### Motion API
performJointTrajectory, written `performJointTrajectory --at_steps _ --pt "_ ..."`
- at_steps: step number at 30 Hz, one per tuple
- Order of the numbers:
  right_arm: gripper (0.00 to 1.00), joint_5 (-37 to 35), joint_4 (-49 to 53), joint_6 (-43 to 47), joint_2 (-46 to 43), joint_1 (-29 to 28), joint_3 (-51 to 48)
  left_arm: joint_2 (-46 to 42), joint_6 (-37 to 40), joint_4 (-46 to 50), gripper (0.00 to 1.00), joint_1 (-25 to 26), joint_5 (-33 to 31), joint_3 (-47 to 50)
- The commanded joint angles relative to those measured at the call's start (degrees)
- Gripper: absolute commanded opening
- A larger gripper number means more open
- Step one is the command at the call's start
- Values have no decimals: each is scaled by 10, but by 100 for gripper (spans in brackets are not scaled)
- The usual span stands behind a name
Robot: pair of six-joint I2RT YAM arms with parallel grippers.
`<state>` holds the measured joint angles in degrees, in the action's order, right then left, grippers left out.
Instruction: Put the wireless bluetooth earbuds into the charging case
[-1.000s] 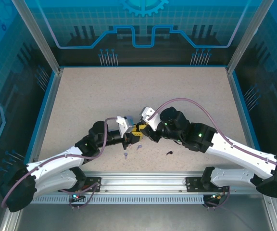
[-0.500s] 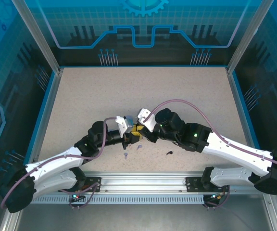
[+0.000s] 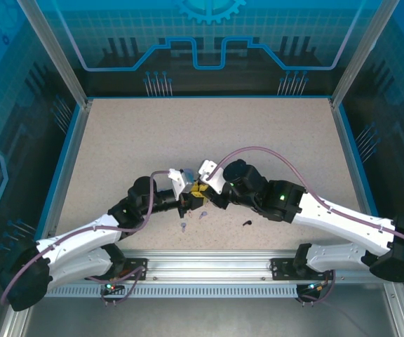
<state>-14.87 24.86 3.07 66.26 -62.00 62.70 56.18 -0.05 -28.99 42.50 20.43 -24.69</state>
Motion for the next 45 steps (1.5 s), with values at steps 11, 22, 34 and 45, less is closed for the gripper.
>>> performJointTrajectory --at_steps 11,22,34,45 --pt "49 38 26 -30 7 -11 50 -5 -1 -14 0 4 8 -12" --pt "90 -14 127 -139 -56 37 110 -8 7 -36 0 4 2 -1" --pt "100 74 240 -350 -127 200 -3 -26 41 -62 0 4 1 3" --pt "90 187 264 -472 -20 221 -172 -39 44 -55 0 4 -2 3"
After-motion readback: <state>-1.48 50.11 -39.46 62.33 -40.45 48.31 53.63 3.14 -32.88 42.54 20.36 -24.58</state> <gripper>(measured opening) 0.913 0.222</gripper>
